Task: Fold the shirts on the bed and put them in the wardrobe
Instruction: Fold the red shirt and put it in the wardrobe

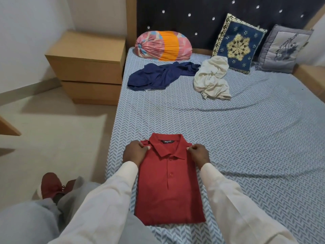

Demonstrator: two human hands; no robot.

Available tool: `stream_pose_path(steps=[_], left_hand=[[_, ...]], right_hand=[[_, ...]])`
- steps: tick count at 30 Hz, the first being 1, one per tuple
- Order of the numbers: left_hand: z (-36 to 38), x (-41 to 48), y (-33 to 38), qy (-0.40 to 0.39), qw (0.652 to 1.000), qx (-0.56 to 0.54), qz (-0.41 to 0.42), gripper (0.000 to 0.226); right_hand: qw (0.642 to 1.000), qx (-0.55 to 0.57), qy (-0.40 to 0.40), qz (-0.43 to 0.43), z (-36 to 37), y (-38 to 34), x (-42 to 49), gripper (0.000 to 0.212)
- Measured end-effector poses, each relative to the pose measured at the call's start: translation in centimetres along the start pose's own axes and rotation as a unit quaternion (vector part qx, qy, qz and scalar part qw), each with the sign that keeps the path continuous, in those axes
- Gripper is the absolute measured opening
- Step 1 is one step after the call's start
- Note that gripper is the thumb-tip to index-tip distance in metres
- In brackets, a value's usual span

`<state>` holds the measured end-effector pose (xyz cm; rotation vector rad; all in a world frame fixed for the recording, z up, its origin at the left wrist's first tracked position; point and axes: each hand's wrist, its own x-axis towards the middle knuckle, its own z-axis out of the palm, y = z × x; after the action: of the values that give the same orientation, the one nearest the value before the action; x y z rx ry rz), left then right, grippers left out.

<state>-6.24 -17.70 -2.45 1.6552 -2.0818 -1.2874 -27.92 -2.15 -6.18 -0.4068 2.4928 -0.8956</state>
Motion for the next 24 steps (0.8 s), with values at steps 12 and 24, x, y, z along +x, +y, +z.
stream_pose_path(steps=[12, 24], left_hand=[[0.7, 3.8, -0.6, -0.004, 1.000, 0.003, -0.015, 0.030], [1.5, 5.8, -1.1, 0.002, 0.998, -0.014, -0.064, 0.029]], right_hand=[[0.997, 0.070, -0.011, 0.041, 0.2, 0.0, 2.4, 0.023], [0.978, 0.172, -0.048, 0.112, -0.2, -0.6, 3.6, 0.015]])
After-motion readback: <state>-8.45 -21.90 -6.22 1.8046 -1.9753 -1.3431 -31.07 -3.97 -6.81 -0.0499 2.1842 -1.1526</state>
